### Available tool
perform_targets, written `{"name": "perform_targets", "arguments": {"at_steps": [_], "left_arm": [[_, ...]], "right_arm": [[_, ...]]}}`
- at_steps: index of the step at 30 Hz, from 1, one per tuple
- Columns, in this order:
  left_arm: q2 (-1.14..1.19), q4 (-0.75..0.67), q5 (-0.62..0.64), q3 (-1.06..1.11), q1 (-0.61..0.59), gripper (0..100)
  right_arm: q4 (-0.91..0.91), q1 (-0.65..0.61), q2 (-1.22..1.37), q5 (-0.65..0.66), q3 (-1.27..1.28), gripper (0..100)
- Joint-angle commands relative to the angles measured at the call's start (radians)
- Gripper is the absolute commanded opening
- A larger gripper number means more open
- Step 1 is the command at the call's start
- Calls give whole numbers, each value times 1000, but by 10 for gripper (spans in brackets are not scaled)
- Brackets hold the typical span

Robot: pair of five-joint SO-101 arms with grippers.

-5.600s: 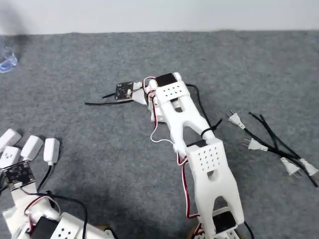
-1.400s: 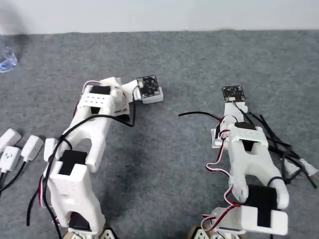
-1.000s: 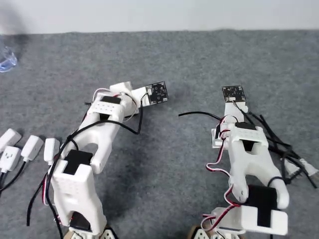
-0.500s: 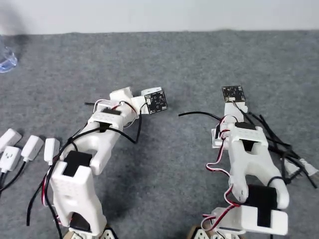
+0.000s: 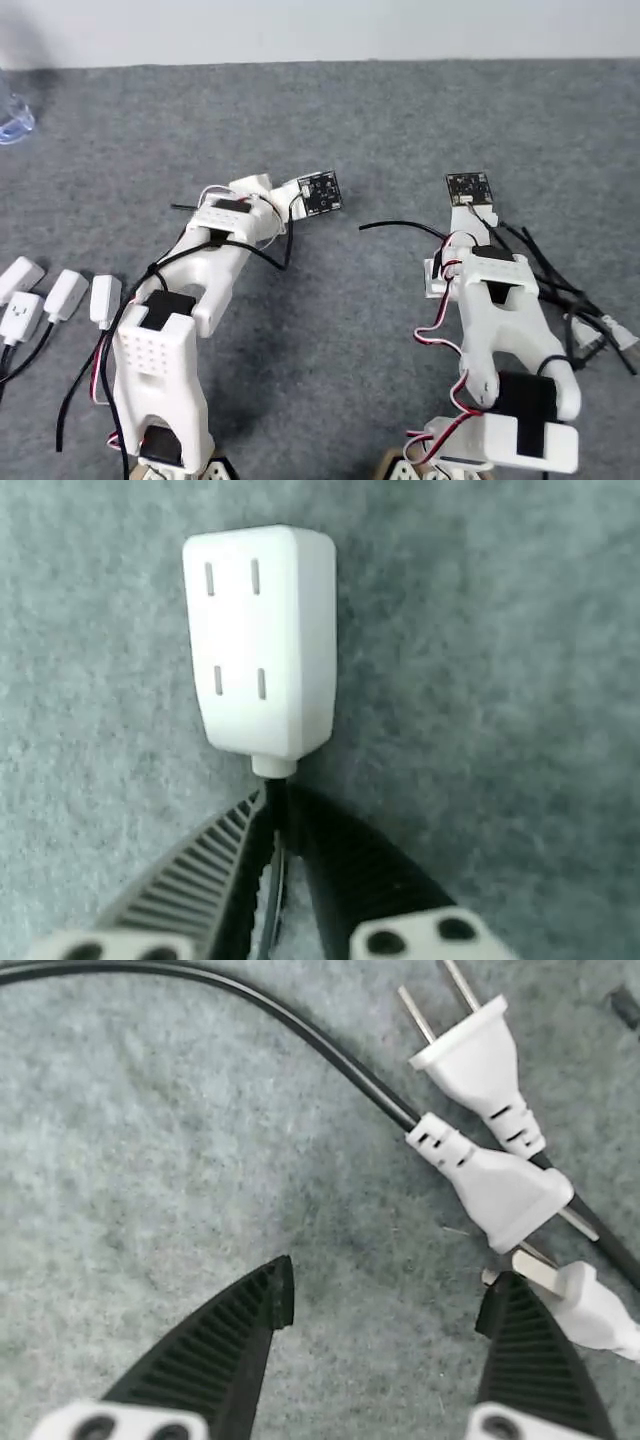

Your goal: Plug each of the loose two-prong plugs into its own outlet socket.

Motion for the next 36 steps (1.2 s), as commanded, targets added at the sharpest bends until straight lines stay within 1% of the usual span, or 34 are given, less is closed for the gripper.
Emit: {"name": "perform_targets", "arguments": {"at_steps": [1, 5, 7, 11, 17, 20, 22, 24, 26, 28, 30, 32, 34, 36], "left_arm": [[-8, 54, -35, -25, -12, 13], [-29, 57, -32, -27, -9, 12], [-69, 97, -31, -24, -9, 12], [-213, 264, -31, -21, 12, 11], [-450, 574, -34, 13, 80, 11], [-542, 700, -37, 65, 117, 11], [-591, 746, -43, 107, 130, 11], [-637, 712, -48, 130, 120, 12], [-657, 618, -23, 137, 92, 12], [-646, 457, 26, 160, 60, 13], [-612, 273, 123, 200, 38, 13], [-568, 140, 189, 248, 34, 13], [-520, 94, 183, 286, 38, 33], [-477, 86, 163, 298, 40, 87]], "right_arm": [[-12, -8, 2, 14, -15, 288], [-18, -28, 2, 21, -15, 288], [-18, -41, 4, 61, -15, 288], [-15, -51, 4, 84, -15, 288], [-15, -47, 4, 83, -15, 288], [-15, -45, 4, 83, -15, 288], [-10, -44, 4, 83, -15, 288], [-5, -44, 4, 84, -14, 288], [8, -44, 4, 87, -14, 288], [12, -44, 4, 87, -14, 288], [12, -44, 4, 87, -14, 288], [8, -44, 4, 87, -14, 288], [4, -45, 4, 87, -14, 288], [4, -48, 4, 87, -14, 288]]}}
